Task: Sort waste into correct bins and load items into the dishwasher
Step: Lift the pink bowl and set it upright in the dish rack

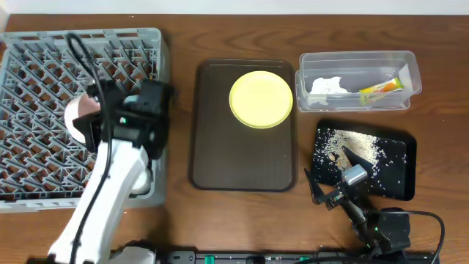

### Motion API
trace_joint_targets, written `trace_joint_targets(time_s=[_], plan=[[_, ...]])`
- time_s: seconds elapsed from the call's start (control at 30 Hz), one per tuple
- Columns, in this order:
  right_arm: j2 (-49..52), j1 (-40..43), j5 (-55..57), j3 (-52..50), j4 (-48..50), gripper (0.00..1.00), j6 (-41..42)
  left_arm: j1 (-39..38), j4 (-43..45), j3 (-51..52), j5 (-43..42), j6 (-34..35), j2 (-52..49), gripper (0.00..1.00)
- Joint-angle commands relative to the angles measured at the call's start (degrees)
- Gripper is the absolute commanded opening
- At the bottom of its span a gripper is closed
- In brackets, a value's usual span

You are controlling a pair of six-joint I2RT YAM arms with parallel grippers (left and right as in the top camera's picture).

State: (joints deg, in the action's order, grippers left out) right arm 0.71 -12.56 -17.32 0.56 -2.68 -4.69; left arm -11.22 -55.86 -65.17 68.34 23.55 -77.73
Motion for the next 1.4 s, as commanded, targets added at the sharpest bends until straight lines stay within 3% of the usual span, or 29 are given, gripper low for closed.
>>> trace_joint_targets(time_s=[0.0,0.23,0.53,0.83,1.37], plan=[[-0.3,0.2,-0.1,-0.2,0.1,0.99,-0.5,3.3,4.7,0.6,3.3,-6.0,-4.2,0.06],[-0.3,0.2,-0.1,-0.2,0.1,0.99,-0.5,4.3,15.8,0.6,3.1,-16.7,-10.6,0.06],[-0.3,0.2,-0.1,-0.2,0.1,0.99,-0.5,9.0,24.0,0.6,2.6,-26.9,-15.1,0.06],[-0.3,0.2,-0.1,-0.2,0.1,0.99,-0.5,10.0,24.7,1.0,-1.6,-27.6,-15.7,0.06],[-0.3,0.2,-0.1,-0.3,0.1,0.99,-0.5,8.7,25.2,1.4,-1.9,-27.6,-20.7,0.07]])
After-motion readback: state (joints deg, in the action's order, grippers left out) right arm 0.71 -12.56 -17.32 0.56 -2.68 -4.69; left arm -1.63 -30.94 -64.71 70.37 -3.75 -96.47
